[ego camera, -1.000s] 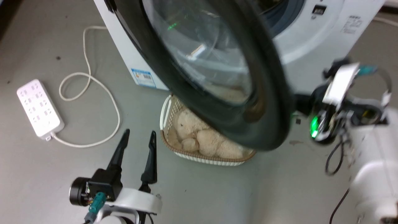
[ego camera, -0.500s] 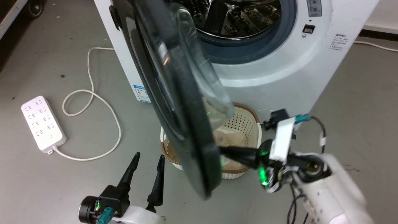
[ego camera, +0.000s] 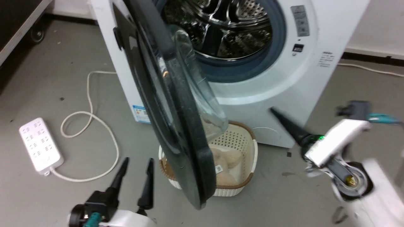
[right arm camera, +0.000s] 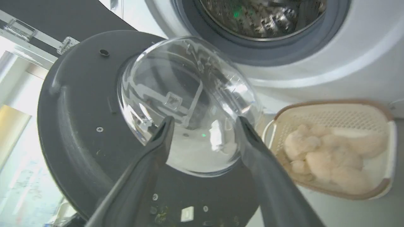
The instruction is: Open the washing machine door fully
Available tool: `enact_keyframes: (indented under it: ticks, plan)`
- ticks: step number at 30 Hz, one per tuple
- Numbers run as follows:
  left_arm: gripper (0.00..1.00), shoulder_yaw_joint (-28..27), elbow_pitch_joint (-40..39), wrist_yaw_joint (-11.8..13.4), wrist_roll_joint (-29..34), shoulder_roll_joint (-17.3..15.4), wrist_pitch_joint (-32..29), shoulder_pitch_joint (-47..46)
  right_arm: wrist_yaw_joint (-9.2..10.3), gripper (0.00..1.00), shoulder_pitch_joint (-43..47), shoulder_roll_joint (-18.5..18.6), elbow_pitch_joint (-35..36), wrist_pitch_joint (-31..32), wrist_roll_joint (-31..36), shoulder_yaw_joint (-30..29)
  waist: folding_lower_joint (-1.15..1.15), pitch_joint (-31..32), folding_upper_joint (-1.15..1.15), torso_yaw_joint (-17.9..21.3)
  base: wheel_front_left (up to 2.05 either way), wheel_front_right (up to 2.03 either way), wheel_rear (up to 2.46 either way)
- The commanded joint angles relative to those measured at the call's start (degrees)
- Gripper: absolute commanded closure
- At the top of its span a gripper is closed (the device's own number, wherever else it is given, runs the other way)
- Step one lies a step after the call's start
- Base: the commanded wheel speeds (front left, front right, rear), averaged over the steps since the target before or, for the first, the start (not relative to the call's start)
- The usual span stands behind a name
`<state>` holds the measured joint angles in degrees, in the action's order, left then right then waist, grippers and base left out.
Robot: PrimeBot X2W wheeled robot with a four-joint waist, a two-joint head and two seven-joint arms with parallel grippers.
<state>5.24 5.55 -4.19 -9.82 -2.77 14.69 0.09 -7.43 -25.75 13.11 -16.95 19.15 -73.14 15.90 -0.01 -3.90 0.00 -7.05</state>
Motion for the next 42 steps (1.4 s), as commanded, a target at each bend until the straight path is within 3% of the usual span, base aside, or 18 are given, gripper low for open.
enact_keyframes:
  ticks: [1, 4, 7, 12, 13, 14, 21, 31, 32, 37, 42]
  plan:
    - [0.00, -0.42, -0.25, 0.16, -0.23, -0.13, 0.30, 0.70, -0.06, 0.00, 1.48, 1.34, 1.42, -2.15, 2.93, 0.36, 0.01, 0.89, 0.00, 1.01, 0.00, 0.00, 0.00]
    - [0.00, -1.34, -0.60, 0.56, -0.63, -0.12, 0.30, 0.86, -0.06, 0.00, 4.87, 6.31, 6.69, -12.80, 17.62, 2.79, 0.01, 1.74, 0.00, 2.43, 0.00, 0.00, 0.00]
    - [0.00, -1.61, -0.82, 0.83, -0.76, -0.12, 0.30, 1.14, -0.06, 0.00, 8.89, 7.71, 8.17, -21.06, 28.98, 1.74, 0.01, 2.48, 0.00, 3.63, 0.00, 0.00, 0.00]
    - [0.00, -1.63, -0.91, 0.95, -0.38, -0.11, 0.30, 1.69, -0.06, 0.00, 16.13, 5.28, 9.54, -30.85, 47.33, -4.53, 0.01, 2.99, 0.00, 5.10, 0.00, 0.00, 0.00]
    - [0.00, -1.61, -0.58, 0.95, 0.27, -0.11, 0.30, 2.12, -0.06, 0.00, 20.70, 0.68, 11.34, -32.82, 55.81, -9.11, 0.01, 3.32, 0.00, 5.70, 0.00, 0.00, 0.00]
    - [0.00, -1.63, -0.49, 0.97, 0.47, -0.11, 0.30, 2.39, -0.06, 0.00, 22.23, -1.06, 12.04, -33.17, 58.12, -10.36, 0.01, 3.51, 0.00, 5.90, 0.00, 0.00, 0.00]
    - [0.00, -1.60, -0.30, 1.04, 1.54, -0.11, 0.30, 3.76, -0.06, 0.00, 30.43, -8.64, 14.61, -33.99, 66.98, -15.11, 0.01, 3.89, 0.00, 6.03, 0.00, 0.00, 0.00]
    - [0.00, -1.32, -0.25, 0.89, 3.06, -0.11, 0.30, 4.13, -0.06, 0.00, 31.94, -10.17, 15.51, -34.14, 67.42, -16.16, 0.01, 3.73, 0.00, 5.83, 0.00, 0.00, 0.00]
    - [1.00, -1.45, -0.24, 0.69, 3.10, -0.11, 0.30, 4.10, -0.06, 0.00, 31.81, -10.21, 15.60, -34.14, 66.84, -15.95, 0.01, 3.47, 0.00, 5.86, 0.00, 0.00, 0.00]
    - [1.00, -2.68, -3.14, 1.55, 1.66, -0.11, 0.30, 3.57, -0.06, 0.00, 31.55, -10.22, 15.52, -34.14, 66.30, -15.99, 0.01, 3.25, 0.00, 5.88, 0.00, 0.00, 0.00]
    - [1.00, -4.41, -11.72, 3.64, -2.24, -0.11, 0.30, 1.17, -0.06, 0.00, 31.34, -10.22, 15.52, -34.15, 66.18, -16.32, 0.01, 3.29, 0.00, 5.74, 0.00, 0.00, 0.00]
